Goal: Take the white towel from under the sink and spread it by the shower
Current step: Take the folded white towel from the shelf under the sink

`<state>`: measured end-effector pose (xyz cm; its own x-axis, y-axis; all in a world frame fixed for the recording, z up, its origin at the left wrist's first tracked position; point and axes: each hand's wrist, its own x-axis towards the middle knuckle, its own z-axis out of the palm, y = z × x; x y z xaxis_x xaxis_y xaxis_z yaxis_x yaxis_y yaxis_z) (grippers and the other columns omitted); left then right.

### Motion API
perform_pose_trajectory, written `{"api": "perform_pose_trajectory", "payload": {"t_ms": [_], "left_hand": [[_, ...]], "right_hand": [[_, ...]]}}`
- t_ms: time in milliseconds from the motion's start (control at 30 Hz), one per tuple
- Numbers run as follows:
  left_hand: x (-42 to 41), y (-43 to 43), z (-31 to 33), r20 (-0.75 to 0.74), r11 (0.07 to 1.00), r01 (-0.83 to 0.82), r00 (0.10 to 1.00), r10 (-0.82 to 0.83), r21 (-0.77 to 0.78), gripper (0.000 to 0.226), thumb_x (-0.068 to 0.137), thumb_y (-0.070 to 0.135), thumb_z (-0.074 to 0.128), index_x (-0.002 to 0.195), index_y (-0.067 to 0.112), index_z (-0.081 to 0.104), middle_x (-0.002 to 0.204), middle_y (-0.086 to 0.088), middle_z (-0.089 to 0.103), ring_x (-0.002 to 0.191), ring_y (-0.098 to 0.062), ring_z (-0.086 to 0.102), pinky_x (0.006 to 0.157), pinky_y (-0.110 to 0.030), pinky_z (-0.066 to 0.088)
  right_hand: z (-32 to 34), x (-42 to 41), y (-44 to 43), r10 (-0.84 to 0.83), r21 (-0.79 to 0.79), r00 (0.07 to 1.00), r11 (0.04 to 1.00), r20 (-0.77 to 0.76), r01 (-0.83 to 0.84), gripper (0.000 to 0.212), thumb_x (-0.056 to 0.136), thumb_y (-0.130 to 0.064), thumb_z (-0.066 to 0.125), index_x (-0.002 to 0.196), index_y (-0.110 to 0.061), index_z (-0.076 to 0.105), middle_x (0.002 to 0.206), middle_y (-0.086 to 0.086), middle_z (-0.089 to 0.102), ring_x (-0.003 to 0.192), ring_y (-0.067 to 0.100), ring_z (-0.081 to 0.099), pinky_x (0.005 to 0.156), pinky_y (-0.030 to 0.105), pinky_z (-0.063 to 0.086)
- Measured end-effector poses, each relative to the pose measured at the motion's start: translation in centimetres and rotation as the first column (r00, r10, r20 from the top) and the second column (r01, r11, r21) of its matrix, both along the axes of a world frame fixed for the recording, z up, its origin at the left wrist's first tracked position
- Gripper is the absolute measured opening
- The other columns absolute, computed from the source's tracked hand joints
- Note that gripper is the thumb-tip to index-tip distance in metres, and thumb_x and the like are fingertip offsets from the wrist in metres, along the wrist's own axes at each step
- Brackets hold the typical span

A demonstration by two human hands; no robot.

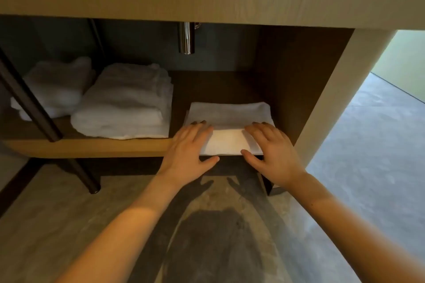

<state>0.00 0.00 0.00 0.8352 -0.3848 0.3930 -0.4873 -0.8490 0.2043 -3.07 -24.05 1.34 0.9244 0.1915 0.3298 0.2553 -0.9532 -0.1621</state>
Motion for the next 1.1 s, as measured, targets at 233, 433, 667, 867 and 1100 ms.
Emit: {"api": "perform_pose_trajectory", "payload": {"t_ms": [233,433,667,867,1100], "left_hand": [[1.1,-0.2,-1.7,-0.064,1.0,-0.005,0.998,0.007,0.028,0.079,0.084,0.049,0.066,0.149,0.027,0.027,0.155,0.002,0.032,0.143,-0.02,0.026,0.118,-0.039,0.021],[1.0,-0.4,-2.4,0.021,0.999,-0.033,0.999,0.033,-0.004,0.059,0.084,0.027,0.071,0.138,0.024,0.048,0.142,0.0,0.052,0.133,-0.021,0.043,0.113,-0.039,0.027],[-0.9,0.0,-3.2,0.104,1.0,-0.026,0.994,0.024,0.017,0.053,0.084,0.029,0.071,0.134,0.025,0.054,0.135,0.001,0.059,0.126,-0.022,0.051,0.107,-0.04,0.034],[-1.6,-0.1,-3.8,0.162,0.999,-0.024,0.987,0.018,0.037,0.055,0.082,0.032,0.073,0.133,0.025,0.053,0.134,0.001,0.058,0.125,-0.022,0.051,0.106,-0.037,0.032],[-1.8,0.5,-3.7,0.026,0.997,-0.032,0.999,0.033,-0.066,0.061,0.085,0.042,0.069,0.14,0.029,0.045,0.145,0.005,0.047,0.135,-0.018,0.039,0.109,-0.032,0.024]], "right_hand": [[-2.2,1.3,-1.1,0.005,-0.121,0.999,0.993,-0.046,-0.011,0.079,0.085,-0.058,0.059,0.151,-0.035,0.023,0.156,-0.001,0.033,0.143,0.026,0.028,0.117,0.045,0.009],[-3.2,1.5,-1.1,0.014,-0.05,0.998,0.999,0.054,-0.011,0.062,0.087,-0.034,0.068,0.144,-0.029,0.042,0.144,0.002,0.051,0.133,0.029,0.045,0.114,0.05,0.026],[-3.6,-0.4,-1.6,0.062,-0.091,0.99,0.995,0.129,-0.051,0.053,0.088,-0.034,0.064,0.139,-0.024,0.051,0.136,0.006,0.057,0.124,0.031,0.052,0.108,0.056,0.037],[-3.3,-1.6,-1.5,0.062,-0.092,0.988,0.995,0.14,-0.049,0.054,0.088,-0.031,0.068,0.138,-0.021,0.052,0.137,0.008,0.056,0.125,0.032,0.051,0.11,0.056,0.033],[-2.4,-2.4,-2.2,0.081,0.05,0.995,0.995,0.051,-0.083,0.057,0.09,-0.03,0.066,0.142,-0.024,0.045,0.145,0.005,0.047,0.134,0.029,0.04,0.116,0.053,0.023]]}}
